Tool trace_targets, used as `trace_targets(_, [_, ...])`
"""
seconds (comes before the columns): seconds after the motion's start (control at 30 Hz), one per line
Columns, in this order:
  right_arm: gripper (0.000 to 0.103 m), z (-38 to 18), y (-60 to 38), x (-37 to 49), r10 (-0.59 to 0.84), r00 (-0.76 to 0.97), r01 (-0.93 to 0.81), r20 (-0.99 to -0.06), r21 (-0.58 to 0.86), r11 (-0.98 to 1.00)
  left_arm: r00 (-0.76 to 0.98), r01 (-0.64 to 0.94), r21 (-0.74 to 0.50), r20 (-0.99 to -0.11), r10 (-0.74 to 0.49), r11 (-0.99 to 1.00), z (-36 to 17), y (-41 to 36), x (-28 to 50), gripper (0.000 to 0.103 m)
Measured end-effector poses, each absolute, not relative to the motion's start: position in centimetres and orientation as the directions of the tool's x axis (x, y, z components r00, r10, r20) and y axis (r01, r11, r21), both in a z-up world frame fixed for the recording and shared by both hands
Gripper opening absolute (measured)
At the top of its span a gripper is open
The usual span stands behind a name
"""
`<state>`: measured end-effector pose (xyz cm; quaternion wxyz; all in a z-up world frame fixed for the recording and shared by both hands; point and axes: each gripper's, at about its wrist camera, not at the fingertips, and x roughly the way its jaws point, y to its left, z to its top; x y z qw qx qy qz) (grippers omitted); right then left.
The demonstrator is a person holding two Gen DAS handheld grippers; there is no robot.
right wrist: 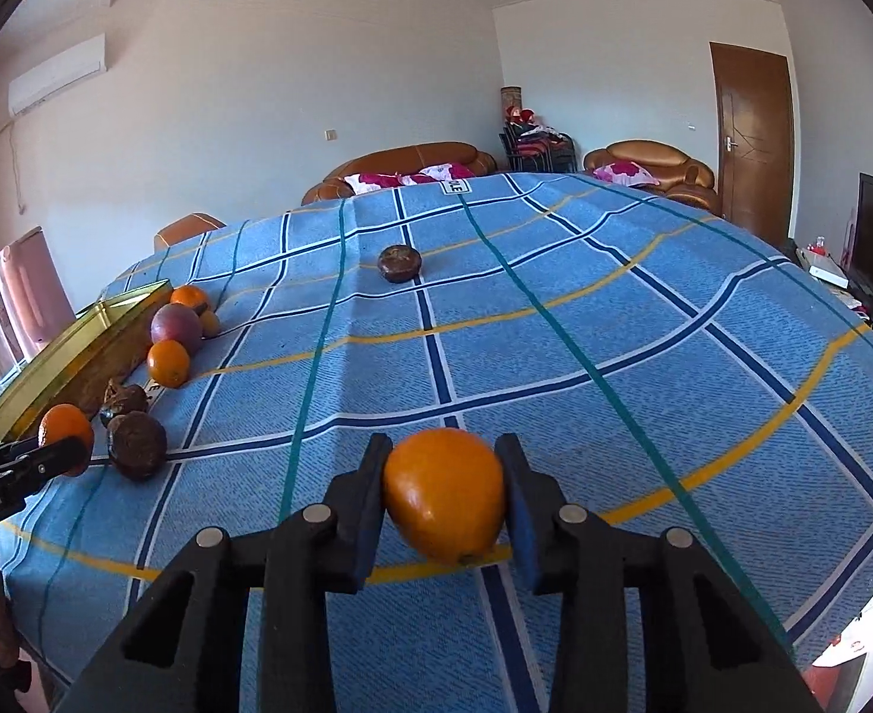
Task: Organize fruits
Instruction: 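Lift both held oranges and carry them toward the gold tin tray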
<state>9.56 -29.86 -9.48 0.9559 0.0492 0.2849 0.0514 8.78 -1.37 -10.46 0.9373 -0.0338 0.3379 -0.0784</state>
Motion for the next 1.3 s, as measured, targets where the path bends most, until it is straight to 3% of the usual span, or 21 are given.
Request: trace_targets(1.3, [0.037, -1.4, -15.4, 9.9, 0.421, 0.815, -0.452, -0.398, 0.019, 0.892, 0.883, 0.069, -0.018, -0.463, -0.07, 0.997, -4.9, 2.7, 7.4, 0.045])
